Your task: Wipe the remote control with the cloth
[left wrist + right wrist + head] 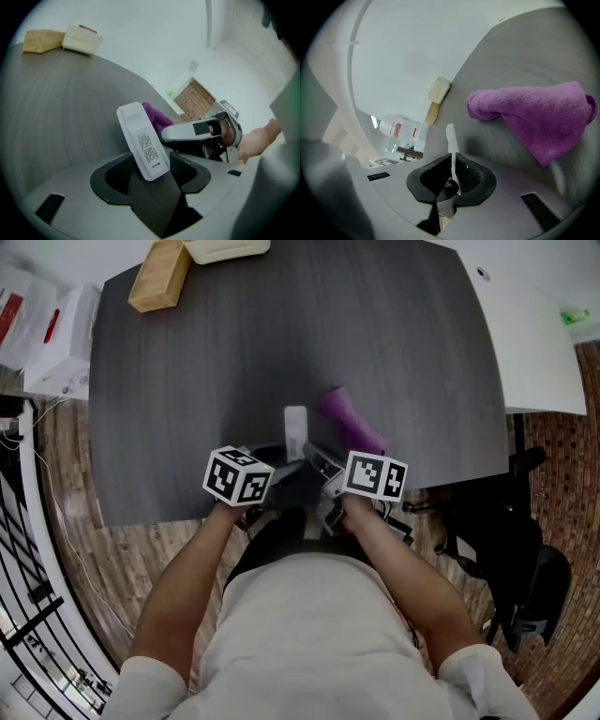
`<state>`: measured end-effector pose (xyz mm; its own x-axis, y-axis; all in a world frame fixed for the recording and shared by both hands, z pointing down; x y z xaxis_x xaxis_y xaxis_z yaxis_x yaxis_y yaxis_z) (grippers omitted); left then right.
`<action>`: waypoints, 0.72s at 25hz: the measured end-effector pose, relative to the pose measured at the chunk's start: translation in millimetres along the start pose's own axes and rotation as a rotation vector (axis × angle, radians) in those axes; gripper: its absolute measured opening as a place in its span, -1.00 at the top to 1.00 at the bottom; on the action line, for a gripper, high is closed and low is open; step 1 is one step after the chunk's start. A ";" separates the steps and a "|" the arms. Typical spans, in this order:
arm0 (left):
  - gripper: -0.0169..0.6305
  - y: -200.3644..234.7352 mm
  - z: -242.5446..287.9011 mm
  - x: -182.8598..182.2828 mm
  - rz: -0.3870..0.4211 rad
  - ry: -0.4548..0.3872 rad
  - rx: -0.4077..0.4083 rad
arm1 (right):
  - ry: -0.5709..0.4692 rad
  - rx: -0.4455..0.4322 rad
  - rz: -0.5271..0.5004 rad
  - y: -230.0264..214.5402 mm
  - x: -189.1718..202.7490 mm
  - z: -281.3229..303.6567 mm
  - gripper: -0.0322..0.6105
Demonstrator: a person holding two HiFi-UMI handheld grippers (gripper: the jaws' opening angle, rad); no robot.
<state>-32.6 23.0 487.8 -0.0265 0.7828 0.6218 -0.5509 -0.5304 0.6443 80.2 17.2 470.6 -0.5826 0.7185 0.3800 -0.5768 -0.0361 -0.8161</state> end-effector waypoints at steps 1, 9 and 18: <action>0.25 1.2 -1.4 -1.0 -0.024 -0.006 0.012 | 0.000 -0.024 0.002 3.9 -0.1 0.9 0.79; 0.50 -1.5 -5.7 2.4 0.070 0.034 0.061 | 0.143 -0.169 -0.026 25.5 21.8 20.2 0.80; 0.53 7.1 -22.4 1.7 -0.088 -0.083 0.027 | 0.143 -0.171 -0.923 43.2 -10.6 -2.9 0.40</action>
<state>-55.2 27.9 483.4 0.0909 0.7977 0.5961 -0.5254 -0.4701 0.7092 63.1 10.0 430.1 0.1436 0.4914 0.8590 -0.6760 0.6826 -0.2775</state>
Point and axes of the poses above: the fingertips, and each gripper's own axes: z forward along the fingers, y to its left, x out of its underside, the point moved 6 cm from there along -z, backward along the fingers, and after that the axes turned 13 degrees about -y, right-handed, at the moved point
